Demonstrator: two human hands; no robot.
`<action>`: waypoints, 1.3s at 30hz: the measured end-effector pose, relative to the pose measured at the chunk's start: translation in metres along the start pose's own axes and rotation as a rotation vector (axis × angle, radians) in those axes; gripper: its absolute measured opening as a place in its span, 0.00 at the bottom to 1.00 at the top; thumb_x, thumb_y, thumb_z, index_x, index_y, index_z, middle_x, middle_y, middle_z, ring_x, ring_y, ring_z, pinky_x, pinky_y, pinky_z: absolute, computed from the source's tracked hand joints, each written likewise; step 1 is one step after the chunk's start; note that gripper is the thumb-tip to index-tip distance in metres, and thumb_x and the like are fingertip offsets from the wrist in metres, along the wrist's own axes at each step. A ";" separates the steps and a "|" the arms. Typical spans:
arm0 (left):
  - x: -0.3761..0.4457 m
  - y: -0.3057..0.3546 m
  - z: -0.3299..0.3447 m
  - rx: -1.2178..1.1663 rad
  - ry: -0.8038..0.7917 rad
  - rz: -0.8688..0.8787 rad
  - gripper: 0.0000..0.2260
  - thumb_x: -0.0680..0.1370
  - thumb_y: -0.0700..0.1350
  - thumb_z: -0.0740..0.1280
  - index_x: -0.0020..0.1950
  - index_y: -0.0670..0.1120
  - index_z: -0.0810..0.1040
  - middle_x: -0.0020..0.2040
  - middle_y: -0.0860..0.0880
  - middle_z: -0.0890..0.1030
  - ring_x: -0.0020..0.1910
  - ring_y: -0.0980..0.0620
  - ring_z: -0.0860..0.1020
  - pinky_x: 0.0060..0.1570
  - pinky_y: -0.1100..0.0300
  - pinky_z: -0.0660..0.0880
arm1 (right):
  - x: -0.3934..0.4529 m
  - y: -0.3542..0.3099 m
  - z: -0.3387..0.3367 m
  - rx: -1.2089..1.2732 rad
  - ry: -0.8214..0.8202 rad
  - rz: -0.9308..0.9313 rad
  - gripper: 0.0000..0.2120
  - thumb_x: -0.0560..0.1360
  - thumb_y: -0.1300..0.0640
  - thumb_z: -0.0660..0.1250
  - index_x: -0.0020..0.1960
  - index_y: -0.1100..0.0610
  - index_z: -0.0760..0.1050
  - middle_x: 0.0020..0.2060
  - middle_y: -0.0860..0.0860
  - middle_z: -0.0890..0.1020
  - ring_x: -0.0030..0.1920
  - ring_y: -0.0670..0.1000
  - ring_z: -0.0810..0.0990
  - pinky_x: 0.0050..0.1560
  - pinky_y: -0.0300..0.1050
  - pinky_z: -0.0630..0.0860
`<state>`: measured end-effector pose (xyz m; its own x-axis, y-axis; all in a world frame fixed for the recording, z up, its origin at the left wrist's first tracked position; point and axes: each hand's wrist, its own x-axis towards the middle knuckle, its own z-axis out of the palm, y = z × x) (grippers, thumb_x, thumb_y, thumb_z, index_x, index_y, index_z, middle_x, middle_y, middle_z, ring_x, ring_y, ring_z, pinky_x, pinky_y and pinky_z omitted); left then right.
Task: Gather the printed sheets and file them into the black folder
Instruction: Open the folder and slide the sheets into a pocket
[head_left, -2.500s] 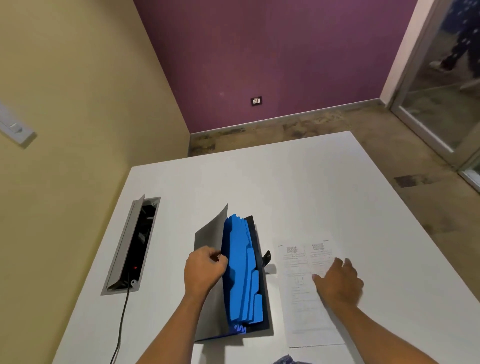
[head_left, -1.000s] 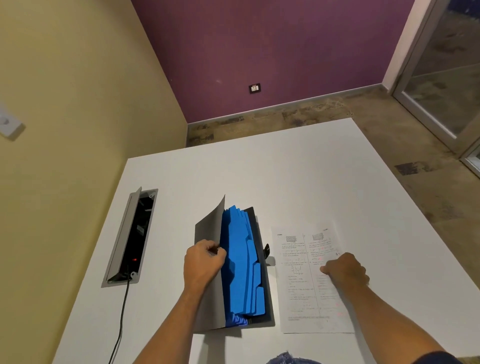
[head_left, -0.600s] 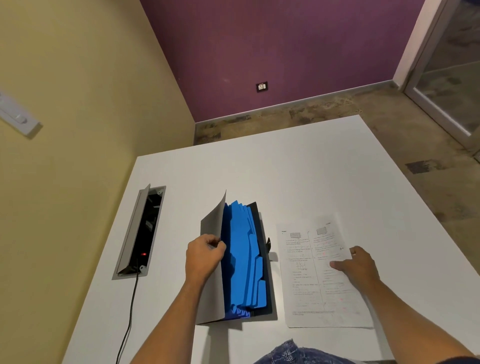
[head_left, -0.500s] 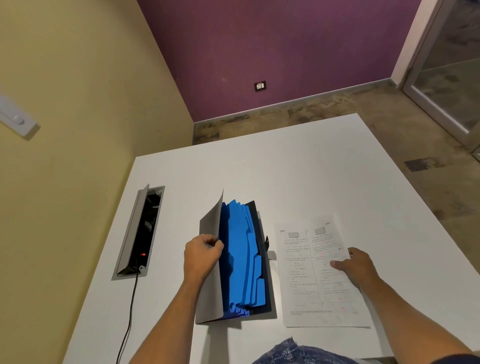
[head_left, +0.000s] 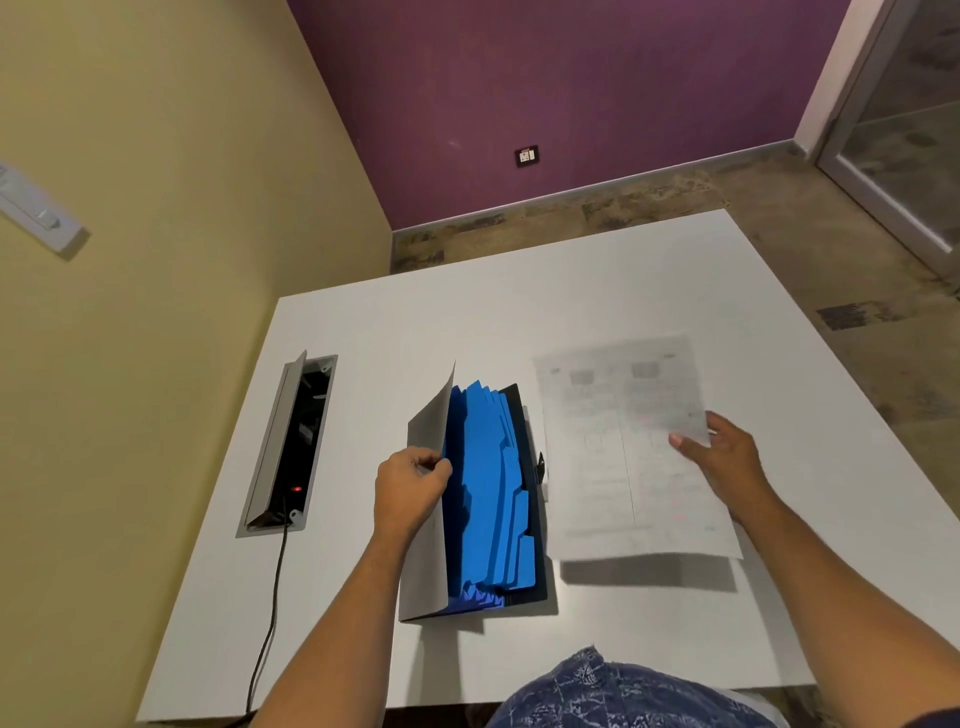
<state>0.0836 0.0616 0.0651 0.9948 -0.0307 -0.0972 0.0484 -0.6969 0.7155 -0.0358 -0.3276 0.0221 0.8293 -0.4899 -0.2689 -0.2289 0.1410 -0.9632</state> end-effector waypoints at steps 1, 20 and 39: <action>0.000 -0.001 0.000 0.001 0.000 0.004 0.09 0.76 0.49 0.71 0.53 0.46 0.85 0.42 0.54 0.82 0.43 0.55 0.82 0.46 0.54 0.84 | 0.000 -0.008 0.003 0.055 0.021 0.001 0.16 0.75 0.67 0.75 0.57 0.49 0.83 0.50 0.47 0.89 0.47 0.47 0.88 0.47 0.38 0.85; -0.009 0.009 -0.004 0.026 0.008 0.003 0.06 0.76 0.49 0.71 0.38 0.55 0.81 0.35 0.58 0.82 0.35 0.55 0.82 0.35 0.63 0.82 | -0.046 -0.056 0.140 -0.420 -0.227 -0.219 0.17 0.81 0.56 0.67 0.68 0.46 0.78 0.49 0.39 0.84 0.42 0.33 0.82 0.35 0.21 0.74; -0.031 0.021 0.005 0.087 0.096 0.107 0.04 0.75 0.43 0.71 0.40 0.47 0.83 0.33 0.55 0.81 0.32 0.57 0.79 0.31 0.77 0.69 | -0.071 -0.060 0.214 -0.809 -0.538 -0.154 0.28 0.82 0.52 0.65 0.79 0.58 0.63 0.63 0.58 0.81 0.59 0.57 0.82 0.60 0.55 0.82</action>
<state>0.0535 0.0446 0.0802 0.9981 -0.0424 0.0455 -0.0618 -0.7532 0.6549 0.0280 -0.1172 0.1004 0.9548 0.0320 -0.2955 -0.2125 -0.6217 -0.7539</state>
